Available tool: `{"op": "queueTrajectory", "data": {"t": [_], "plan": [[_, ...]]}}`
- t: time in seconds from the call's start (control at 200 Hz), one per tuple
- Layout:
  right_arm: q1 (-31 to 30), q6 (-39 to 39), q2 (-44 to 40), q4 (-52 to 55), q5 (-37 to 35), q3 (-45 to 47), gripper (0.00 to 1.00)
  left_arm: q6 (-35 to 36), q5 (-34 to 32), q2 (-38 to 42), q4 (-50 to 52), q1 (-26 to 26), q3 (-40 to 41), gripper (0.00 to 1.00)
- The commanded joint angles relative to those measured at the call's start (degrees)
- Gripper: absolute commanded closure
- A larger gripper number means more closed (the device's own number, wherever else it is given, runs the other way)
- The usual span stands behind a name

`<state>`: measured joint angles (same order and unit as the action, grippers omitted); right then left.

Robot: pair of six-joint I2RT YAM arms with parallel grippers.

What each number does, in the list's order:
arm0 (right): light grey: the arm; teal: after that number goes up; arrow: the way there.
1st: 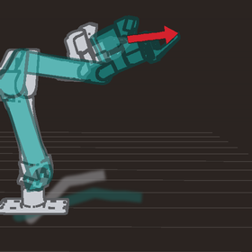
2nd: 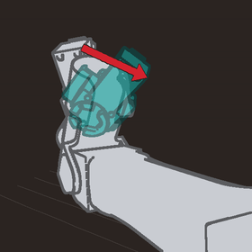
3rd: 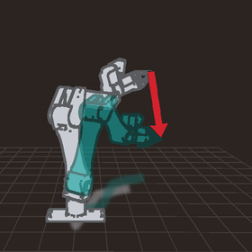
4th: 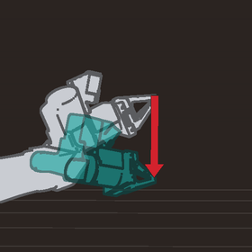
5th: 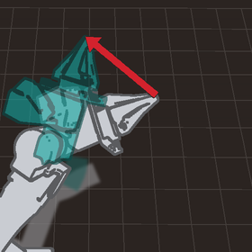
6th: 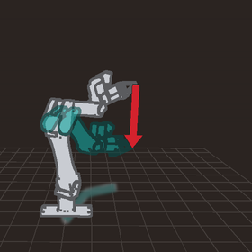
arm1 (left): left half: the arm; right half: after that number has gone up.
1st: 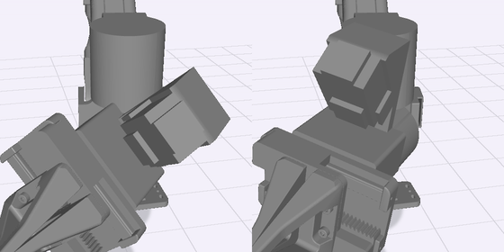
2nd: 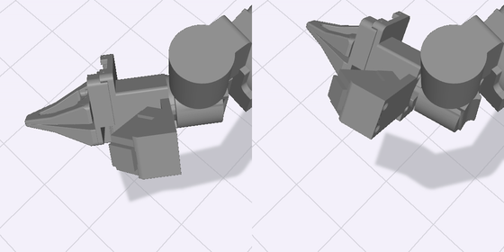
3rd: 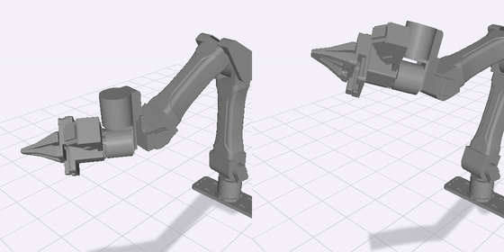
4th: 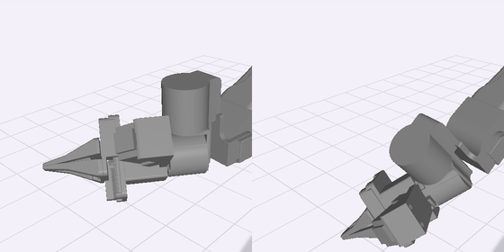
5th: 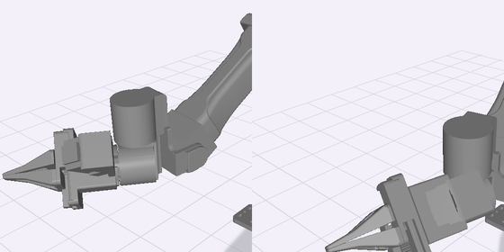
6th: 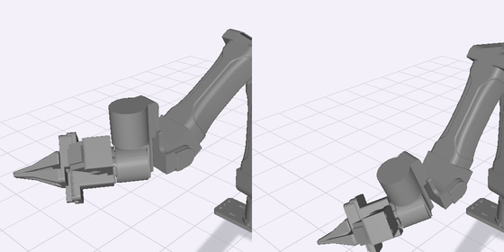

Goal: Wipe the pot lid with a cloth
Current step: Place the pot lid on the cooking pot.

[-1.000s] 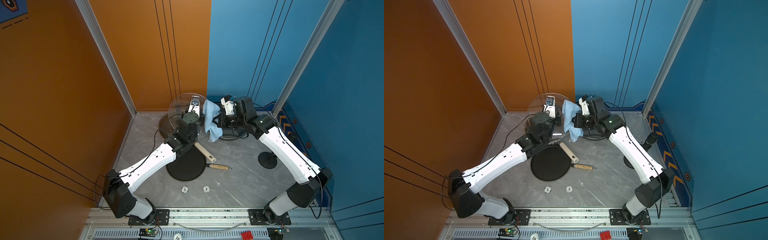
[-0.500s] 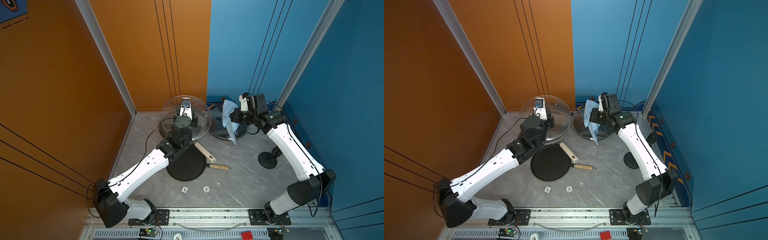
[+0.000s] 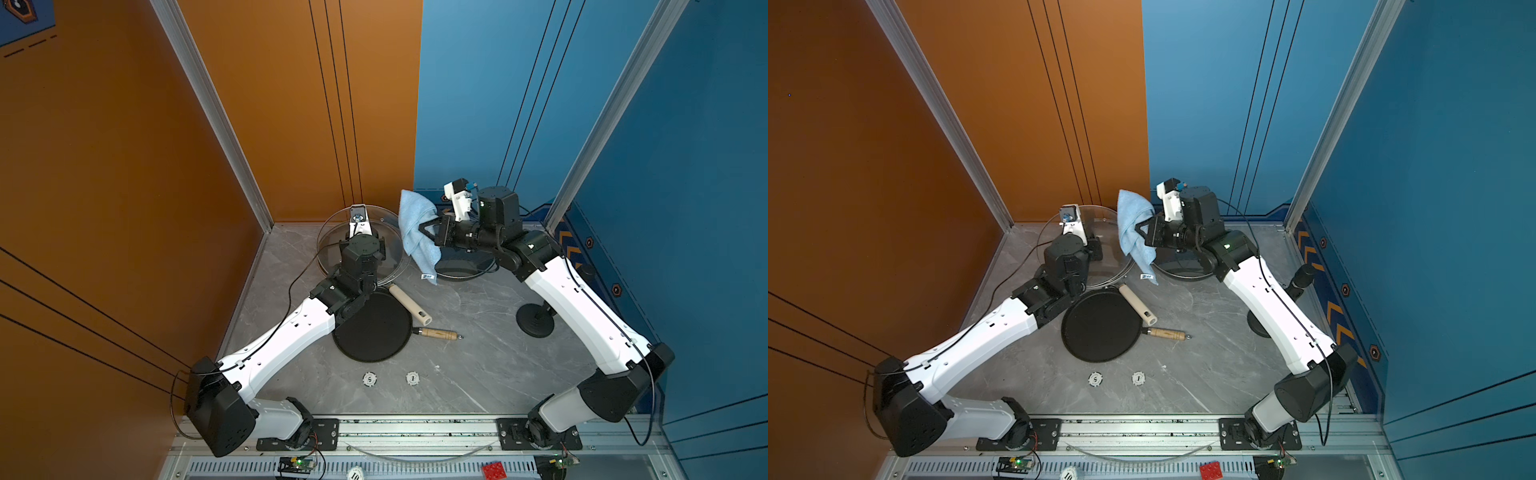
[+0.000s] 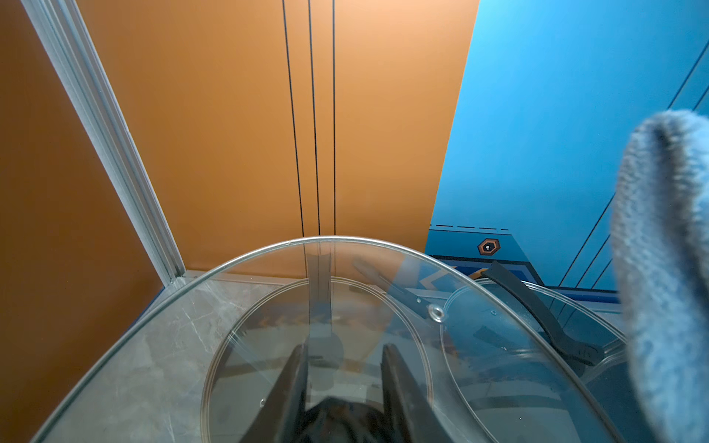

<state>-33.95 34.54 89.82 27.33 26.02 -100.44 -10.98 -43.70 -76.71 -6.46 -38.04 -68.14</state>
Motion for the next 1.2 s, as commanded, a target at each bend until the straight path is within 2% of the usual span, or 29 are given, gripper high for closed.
{"op": "queueTrajectory", "data": {"t": [0.0,0.085,0.3,0.631,0.751,0.861,1.031,1.196], "plan": [[-3.41,-0.15,5.35,0.35,5.98,-4.39,0.99,-9.06,-0.19,2.54,-3.91,2.08,-0.88,0.68],[-4.18,-2.83,8.63,7.44,3.29,-8.18,0.99,-10.72,-0.4,2.44,-3.9,2.97,-1.47,0.68],[-1.52,-6.13,11.02,14.97,-8.85,-8.31,1.0,-8.2,-0.55,5.14,-3.77,3.19,0.44,0.68],[9.54,-8.8,6.36,15.25,-13.87,-8.99,0.99,-2.3,-3.27,11.55,-2.13,0.87,8.38,0.68],[11.84,-8.97,4.22,14.87,-15.81,-7.83,0.99,-2.61,-4.95,15.23,0.81,-1.71,13.61,0.68],[12.84,-8.94,2.53,14.59,-17.93,-6.3,0.99,-3.37,-9.3,18.46,5.26,-5.37,17.05,0.68],[14.33,-8.2,1.33,13.93,-19.73,-5.48,0.99,-8.49,-13.03,21.14,11.93,-10.61,21.91,0.69],[14.64,-7.41,0.71,13.88,-20.53,-5.12,0.99,-14.11,-18.12,22.36,14.15,-14.8,27.24,0.69]]}}
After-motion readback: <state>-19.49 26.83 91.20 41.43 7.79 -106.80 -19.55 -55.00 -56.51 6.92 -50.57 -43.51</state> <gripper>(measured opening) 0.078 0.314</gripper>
